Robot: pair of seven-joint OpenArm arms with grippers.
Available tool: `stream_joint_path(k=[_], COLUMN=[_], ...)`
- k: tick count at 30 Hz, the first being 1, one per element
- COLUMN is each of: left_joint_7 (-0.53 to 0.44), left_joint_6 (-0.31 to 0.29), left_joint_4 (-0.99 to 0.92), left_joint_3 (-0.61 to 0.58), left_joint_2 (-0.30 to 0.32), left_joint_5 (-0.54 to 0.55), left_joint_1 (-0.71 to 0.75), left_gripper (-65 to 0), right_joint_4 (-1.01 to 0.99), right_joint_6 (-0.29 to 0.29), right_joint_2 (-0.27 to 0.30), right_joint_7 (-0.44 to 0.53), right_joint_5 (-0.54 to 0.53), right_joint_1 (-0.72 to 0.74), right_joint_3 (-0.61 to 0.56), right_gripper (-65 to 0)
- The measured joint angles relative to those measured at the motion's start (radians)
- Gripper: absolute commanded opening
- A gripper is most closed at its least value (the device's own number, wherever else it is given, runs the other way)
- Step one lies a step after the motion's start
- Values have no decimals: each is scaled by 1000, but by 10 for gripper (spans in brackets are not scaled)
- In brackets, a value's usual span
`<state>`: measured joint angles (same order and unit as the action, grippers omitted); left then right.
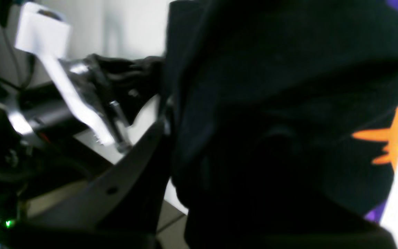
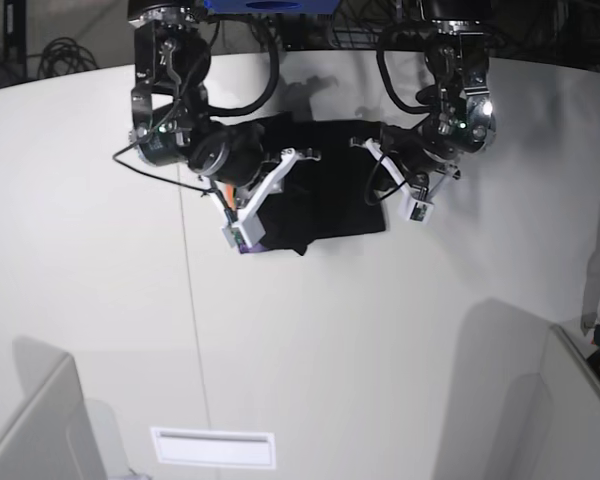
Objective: Fold the T-shirt properly
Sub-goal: 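Grasp the strip ends with both grippers and fold them toward the middle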
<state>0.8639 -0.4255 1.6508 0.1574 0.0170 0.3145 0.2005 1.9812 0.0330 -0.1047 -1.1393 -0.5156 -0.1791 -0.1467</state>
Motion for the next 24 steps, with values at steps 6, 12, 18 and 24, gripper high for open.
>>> stream_joint_path(k=[6,12,18,24], left_joint_7=[10,26,19,23], left_joint_6=[0,4,-1,-89], left_joint_4=[20,111,140,160], left_joint_3=[0,12,170,323], left_joint_2=[0,52,59,73], left_joint_5=[-8,-14,-3,-3], left_joint_1=[14,79,142,208], left_gripper=[-650,-650,-650,-650], right_joint_4=[-10,-53,-61,-93], right_joint_6=[-12,-16,-16,-16], right_joint_2=[2,4,5,2], right_joint_7=[101,126,161,161], right_joint_5=[0,0,0,0], right_joint_1=[-3,-2,1,3], right_joint_3=[-35,-34,-35,-37], right_gripper=[-650,-650,-650,-650])
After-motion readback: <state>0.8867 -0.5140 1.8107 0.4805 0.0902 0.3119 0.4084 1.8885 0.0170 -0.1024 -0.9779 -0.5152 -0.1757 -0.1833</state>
